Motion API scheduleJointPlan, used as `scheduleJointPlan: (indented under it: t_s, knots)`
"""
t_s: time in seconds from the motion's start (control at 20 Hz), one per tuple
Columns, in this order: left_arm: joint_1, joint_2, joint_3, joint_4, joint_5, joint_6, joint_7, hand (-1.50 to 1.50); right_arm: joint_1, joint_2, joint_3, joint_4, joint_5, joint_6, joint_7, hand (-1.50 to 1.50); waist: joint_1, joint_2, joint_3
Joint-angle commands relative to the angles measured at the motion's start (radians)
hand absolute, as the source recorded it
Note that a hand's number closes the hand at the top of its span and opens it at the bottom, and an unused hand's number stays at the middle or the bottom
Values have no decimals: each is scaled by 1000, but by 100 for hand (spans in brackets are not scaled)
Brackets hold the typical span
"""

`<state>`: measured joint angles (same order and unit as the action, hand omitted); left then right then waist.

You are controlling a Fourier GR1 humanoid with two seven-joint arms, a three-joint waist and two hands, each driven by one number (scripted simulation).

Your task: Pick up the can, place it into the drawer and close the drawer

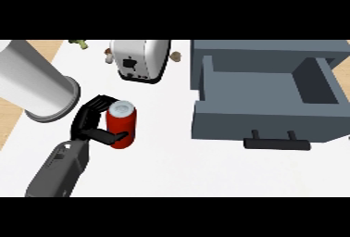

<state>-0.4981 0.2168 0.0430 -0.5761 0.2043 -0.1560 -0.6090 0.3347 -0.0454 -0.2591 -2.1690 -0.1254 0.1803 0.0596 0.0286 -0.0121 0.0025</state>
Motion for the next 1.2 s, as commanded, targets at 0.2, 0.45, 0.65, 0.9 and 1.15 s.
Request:
scheduleJointPlan:
  t_s: [0.2,0.45,0.65,0.9,1.15]
  knots:
    - [42,-99,-67,-457,-9,266,294,150,-4,7,5,-4,6,10,-4,-150,-7,1,0]
    - [-3,-149,-147,-667,-71,394,505,150,0,10,-14,-49,-26,8,23,-150,-24,5,-1]
    - [-97,-156,-167,-710,-106,428,658,150,1,10,-6,-46,3,17,24,-150,-34,10,-2]
    - [-170,-159,-213,-858,-152,462,869,150,-54,-22,-51,-17,-52,18,47,-150,-29,8,-2]
    - [-395,-205,-169,-667,-188,479,853,150,-75,1,-22,26,-2,6,40,-150,-38,13,-2]
